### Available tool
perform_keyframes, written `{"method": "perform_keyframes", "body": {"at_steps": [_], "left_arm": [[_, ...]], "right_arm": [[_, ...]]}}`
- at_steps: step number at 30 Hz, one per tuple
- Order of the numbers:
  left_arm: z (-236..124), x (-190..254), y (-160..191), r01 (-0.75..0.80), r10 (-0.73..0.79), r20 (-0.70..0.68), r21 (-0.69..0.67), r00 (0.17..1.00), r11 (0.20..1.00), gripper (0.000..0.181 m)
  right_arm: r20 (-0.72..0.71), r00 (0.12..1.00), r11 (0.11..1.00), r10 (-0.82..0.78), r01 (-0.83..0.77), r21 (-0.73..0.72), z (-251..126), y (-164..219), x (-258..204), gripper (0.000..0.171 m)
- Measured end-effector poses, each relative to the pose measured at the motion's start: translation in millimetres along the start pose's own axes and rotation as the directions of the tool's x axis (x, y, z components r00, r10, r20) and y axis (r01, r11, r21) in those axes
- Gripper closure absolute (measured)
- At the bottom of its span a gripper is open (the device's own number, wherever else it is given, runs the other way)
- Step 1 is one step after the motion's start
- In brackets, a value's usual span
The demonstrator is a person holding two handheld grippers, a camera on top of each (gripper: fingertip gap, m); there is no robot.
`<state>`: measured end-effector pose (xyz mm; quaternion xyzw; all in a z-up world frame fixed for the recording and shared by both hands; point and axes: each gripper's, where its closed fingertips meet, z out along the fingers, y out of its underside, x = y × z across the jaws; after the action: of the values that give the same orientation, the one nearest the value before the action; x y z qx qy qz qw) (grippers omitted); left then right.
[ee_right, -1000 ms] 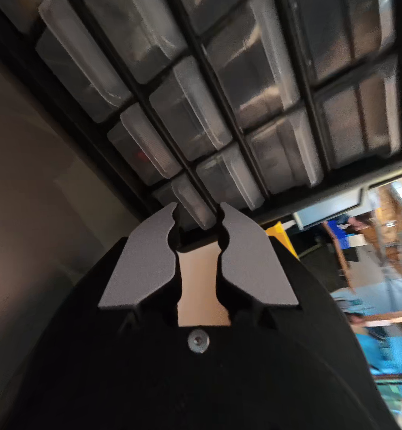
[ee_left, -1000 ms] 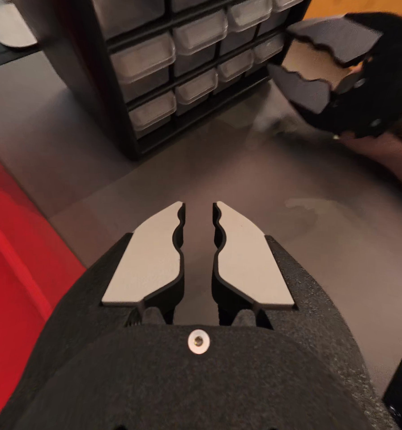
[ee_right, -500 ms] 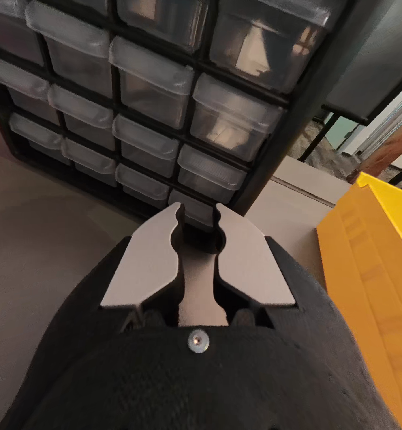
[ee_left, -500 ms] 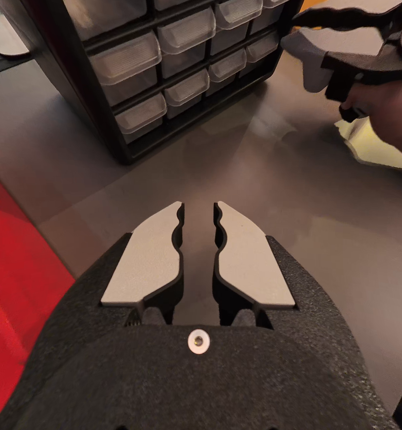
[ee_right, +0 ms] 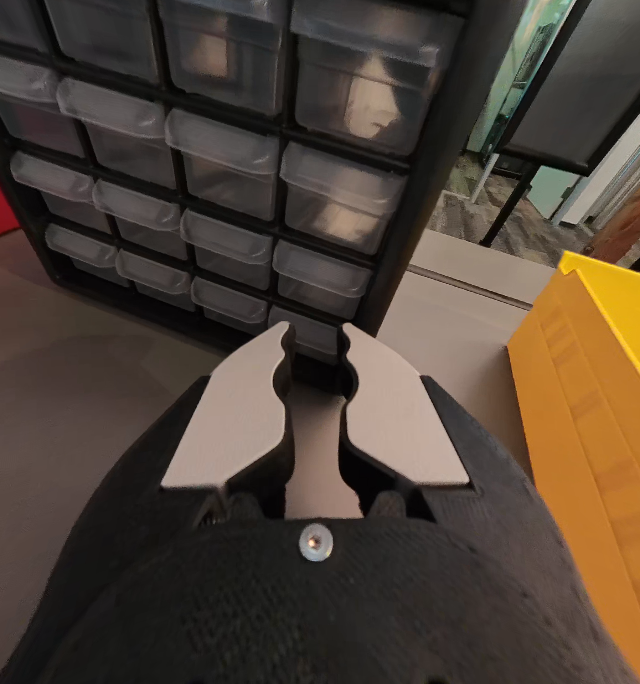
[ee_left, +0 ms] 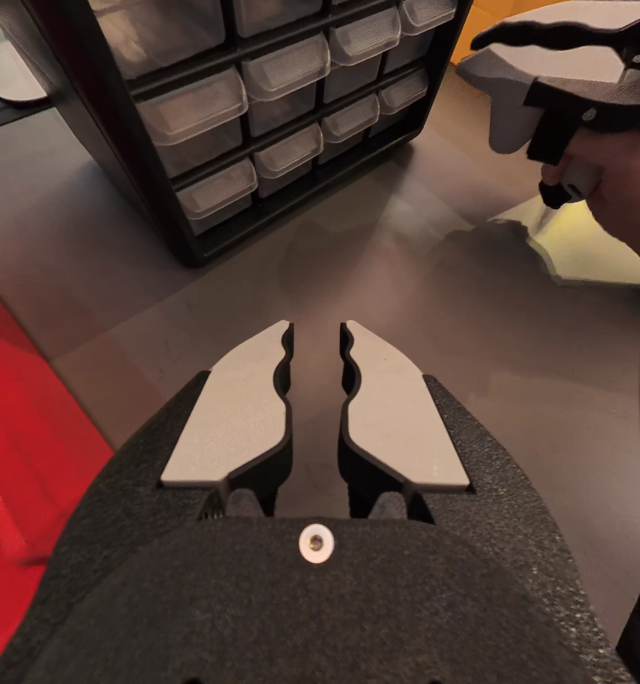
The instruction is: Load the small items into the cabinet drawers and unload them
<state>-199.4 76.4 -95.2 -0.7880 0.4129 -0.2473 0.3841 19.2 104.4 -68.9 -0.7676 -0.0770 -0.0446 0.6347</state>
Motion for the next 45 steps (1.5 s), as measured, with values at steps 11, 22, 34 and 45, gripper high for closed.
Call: {"method": "perform_keyframes", "body": {"at_steps": [11,22,34,45], "left_arm": [[-4,2,-6,0.000,0.000,0.004,0.027,1.000,1.000,0.158],[2,8,-1,-0.036,0.036,0.009,-0.008,0.999,0.999,0.158],[1,8,4,-0.009,0.009,-0.007,0.000,1.000,1.000,0.159],[3,11,9,-0.114,0.114,0.068,-0.006,0.991,0.993,0.158]], "right_arm": [[0.014,0.994,0.994,0.109,-0.109,0.011,-9,-10,6,0.149],[0.027,0.976,0.975,0.218,-0.219,0.048,-17,-19,16,0.149],[-0.017,0.971,0.970,0.239,-0.238,0.051,-16,-11,15,0.149],[-0.130,0.930,0.933,0.343,-0.322,0.158,-32,-12,34,0.148]]}}
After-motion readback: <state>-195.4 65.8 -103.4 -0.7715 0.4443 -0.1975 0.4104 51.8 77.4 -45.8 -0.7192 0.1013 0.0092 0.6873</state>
